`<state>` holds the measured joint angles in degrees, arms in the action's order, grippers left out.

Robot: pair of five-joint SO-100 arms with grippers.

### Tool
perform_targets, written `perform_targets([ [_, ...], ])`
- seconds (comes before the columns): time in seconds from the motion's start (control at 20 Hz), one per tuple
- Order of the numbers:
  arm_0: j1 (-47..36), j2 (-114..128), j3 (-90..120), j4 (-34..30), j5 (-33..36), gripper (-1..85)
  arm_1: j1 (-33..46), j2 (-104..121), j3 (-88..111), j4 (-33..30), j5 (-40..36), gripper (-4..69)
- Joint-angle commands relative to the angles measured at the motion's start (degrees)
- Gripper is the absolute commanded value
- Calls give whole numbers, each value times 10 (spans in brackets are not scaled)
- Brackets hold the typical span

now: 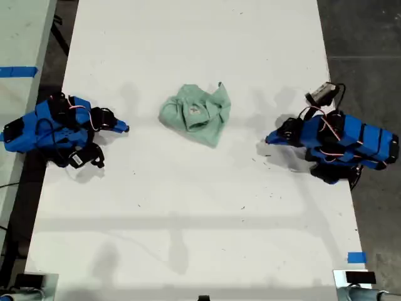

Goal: Fold tshirt

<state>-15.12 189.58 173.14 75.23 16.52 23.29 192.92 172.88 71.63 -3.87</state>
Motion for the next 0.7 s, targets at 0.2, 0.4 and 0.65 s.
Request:
perform_targets([
  [0.2, 87, 11, -2, 47, 8, 63, 38, -1, -7, -12, -294, 12],
  [0.4, 111, 11, -2, 47, 8, 63, 38, -1, -7, -12, -294, 12],
  [0.65, 113, 11, -2, 47, 8, 63, 38, -1, -7, -12, -294, 12],
])
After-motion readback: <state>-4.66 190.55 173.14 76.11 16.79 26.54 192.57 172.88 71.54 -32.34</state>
